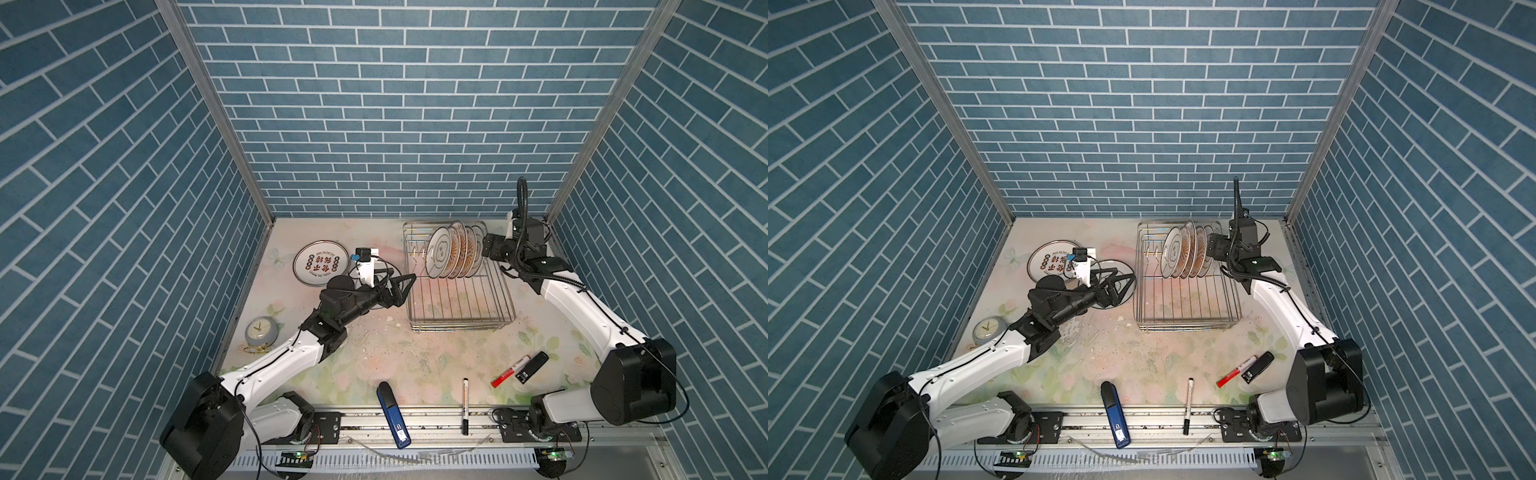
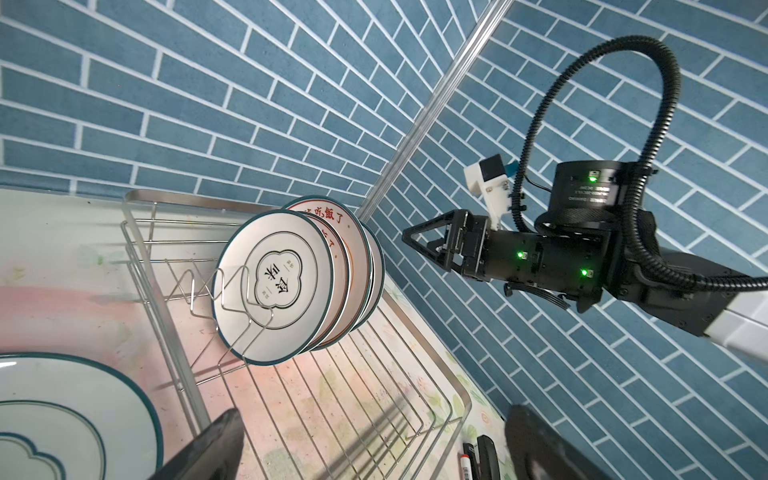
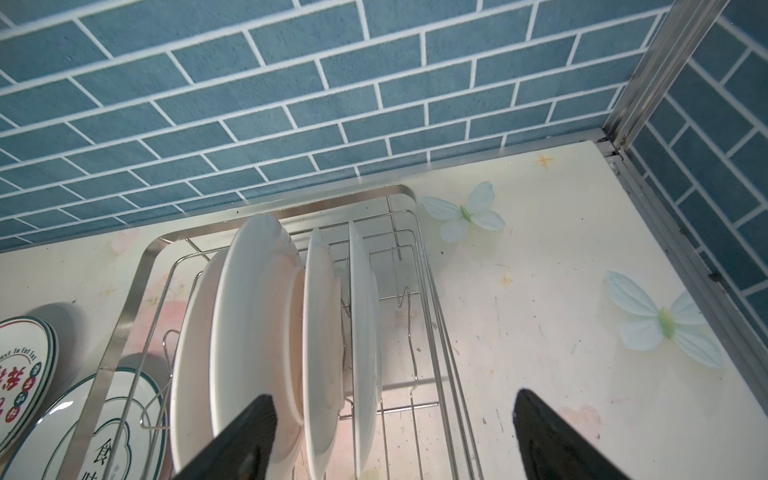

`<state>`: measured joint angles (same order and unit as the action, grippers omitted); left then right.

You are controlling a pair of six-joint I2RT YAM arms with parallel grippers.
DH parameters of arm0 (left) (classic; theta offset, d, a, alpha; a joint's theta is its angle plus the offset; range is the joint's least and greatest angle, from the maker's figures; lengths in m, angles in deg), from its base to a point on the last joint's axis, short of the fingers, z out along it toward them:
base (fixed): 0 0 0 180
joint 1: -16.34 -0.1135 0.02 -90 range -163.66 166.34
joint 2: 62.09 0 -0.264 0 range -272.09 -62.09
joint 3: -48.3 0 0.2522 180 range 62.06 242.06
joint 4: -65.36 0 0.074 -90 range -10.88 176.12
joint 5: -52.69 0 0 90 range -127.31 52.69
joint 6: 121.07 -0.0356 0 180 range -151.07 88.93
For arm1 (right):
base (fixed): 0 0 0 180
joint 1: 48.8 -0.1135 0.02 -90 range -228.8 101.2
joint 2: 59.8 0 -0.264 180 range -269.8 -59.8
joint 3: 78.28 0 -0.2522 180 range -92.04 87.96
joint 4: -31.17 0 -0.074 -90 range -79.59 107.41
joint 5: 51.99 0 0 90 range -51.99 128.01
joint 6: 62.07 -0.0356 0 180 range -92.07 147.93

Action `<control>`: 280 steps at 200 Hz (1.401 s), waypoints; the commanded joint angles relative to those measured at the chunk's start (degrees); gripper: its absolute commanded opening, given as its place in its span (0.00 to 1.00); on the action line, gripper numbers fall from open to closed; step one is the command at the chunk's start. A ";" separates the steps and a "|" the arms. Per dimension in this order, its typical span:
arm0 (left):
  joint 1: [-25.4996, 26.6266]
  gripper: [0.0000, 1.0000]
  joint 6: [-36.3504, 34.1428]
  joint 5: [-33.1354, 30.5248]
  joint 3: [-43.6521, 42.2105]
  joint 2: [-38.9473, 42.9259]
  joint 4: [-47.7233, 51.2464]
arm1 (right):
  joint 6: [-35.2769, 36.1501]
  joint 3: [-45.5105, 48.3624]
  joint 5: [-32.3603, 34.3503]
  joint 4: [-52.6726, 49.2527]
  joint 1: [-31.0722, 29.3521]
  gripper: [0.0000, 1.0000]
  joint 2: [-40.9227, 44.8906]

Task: Unload the plates from the dish rack
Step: 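Raise both grippers back toward the dish rack, then lower the right gripper onto the rim of the end plate in the rack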

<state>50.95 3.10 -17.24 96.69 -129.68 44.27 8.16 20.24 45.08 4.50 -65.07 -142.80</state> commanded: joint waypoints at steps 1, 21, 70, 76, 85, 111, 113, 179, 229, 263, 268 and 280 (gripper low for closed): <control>0.61 1.00 0.53 2.41 1.46 -1.35 -3.98 | -1.28 -3.91 -1.14 -3.00 0.10 0.84 -2.33; 1.18 1.00 -0.03 2.02 1.32 -1.74 -4.22 | -0.71 -4.90 -2.50 -2.99 0.12 0.78 -4.27; 2.19 1.00 -0.92 -0.41 2.30 -2.07 -1.49 | -0.62 -7.46 -0.07 -3.11 0.15 0.54 -8.46; 2.43 1.00 -1.16 -0.56 2.46 -2.25 -1.37 | -0.62 -7.58 -0.13 -2.80 0.11 0.53 -9.02; 2.69 1.00 -1.37 -0.64 2.80 -2.68 -1.21 | -0.54 -7.96 -0.13 -2.66 0.11 0.52 -9.85; 3.19 1.00 -2.06 -1.06 3.86 -3.58 0.09 | -0.03 -9.01 -0.88 -1.75 0.13 0.42 -12.11; 3.29 1.00 -2.06 -1.19 3.86 -3.59 0.06 | -0.01 -9.14 -0.91 -1.68 0.15 0.42 -12.27; 3.42 1.00 -1.48 -1.55 4.03 -6.05 -1.21 | 0.59 -12.96 4.22 -3.44 -1.49 0.22 -17.01; 3.38 1.00 -1.51 -3.13 4.30 -6.50 0.16 | 2.18 -14.74 11.17 -5.01 -4.44 0.17 -17.62; 3.47 1.00 -1.65 -3.57 4.14 -6.28 0.78 | 2.11 -15.28 12.87 -5.42 -4.64 0.16 -18.35; 3.42 1.00 -1.66 -3.66 4.19 -6.15 0.98 | 2.02 -15.46 12.59 -5.47 -4.71 0.15 -18.55; 3.40 1.00 -1.75 -4.04 4.13 -5.99 1.31 | 1.84 -15.92 12.40 -5.71 -4.73 0.14 -19.10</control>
<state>54.03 2.27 -20.25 99.45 -135.94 44.90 9.80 6.79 55.73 0.50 -69.60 -160.05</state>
